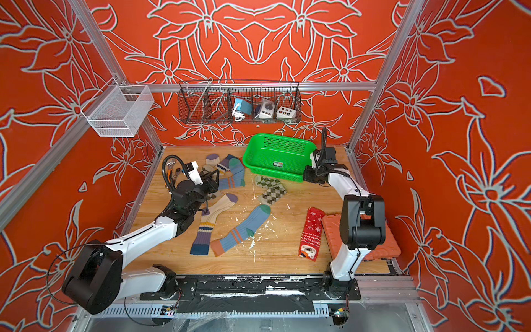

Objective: Place the socks together as a pair
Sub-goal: Move the bin to the center of the board.

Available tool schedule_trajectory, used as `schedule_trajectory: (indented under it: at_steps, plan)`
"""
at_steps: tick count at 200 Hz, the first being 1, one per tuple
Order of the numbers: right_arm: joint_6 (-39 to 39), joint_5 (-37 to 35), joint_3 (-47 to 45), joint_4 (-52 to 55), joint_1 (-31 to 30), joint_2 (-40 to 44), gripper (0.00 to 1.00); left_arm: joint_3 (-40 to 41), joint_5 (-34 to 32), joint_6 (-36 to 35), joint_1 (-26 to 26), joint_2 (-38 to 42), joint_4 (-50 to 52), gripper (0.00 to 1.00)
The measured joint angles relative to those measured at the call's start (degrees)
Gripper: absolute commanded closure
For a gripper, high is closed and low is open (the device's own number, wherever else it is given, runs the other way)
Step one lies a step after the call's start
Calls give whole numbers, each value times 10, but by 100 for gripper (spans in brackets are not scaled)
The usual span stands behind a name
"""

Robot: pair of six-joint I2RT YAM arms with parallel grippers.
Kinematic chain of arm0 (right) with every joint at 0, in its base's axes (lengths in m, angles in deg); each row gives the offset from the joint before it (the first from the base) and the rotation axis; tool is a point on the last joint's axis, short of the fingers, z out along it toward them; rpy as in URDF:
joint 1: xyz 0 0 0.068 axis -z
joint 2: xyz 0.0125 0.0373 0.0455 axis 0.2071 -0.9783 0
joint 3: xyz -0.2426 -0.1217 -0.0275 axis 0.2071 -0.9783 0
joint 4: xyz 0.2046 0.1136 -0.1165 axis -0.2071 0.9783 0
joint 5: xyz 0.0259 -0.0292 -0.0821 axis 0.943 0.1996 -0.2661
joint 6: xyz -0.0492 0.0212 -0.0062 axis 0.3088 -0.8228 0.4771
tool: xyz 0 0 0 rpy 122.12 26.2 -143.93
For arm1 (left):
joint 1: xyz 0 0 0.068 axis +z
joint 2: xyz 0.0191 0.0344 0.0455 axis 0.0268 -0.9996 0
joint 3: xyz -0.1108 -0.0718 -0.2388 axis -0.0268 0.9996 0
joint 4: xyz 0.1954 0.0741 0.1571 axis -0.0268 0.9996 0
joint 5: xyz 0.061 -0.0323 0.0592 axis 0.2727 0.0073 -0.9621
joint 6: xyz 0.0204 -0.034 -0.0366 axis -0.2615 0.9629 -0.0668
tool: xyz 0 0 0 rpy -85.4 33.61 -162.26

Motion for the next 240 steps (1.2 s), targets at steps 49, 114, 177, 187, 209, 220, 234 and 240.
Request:
schedule_trajectory:
  at_steps: [49,114,177,187,209,220,234,240]
  plan:
    - [32,-86,18,61,3,0,78,3,3,5,11,1,2,56]
    - [11,-85,0,33,58,39,41,-67,62,9,13,-95,29,49]
    - [-21,-40,54,-23,84,-22,43,-77,76,6,13,-97,50,41]
    - [-29,-28,64,-33,87,-45,44,-81,78,6,13,-97,52,40]
    - [-37,-15,87,-42,83,-100,48,-84,82,6,13,-97,56,40]
    - [-41,-10,99,-41,80,-123,50,-84,83,6,13,-97,61,40]
    - [-42,-7,111,-40,75,-145,51,-84,83,5,13,-97,64,40]
    - [-43,-6,117,-37,71,-151,52,-84,83,5,13,-97,65,40]
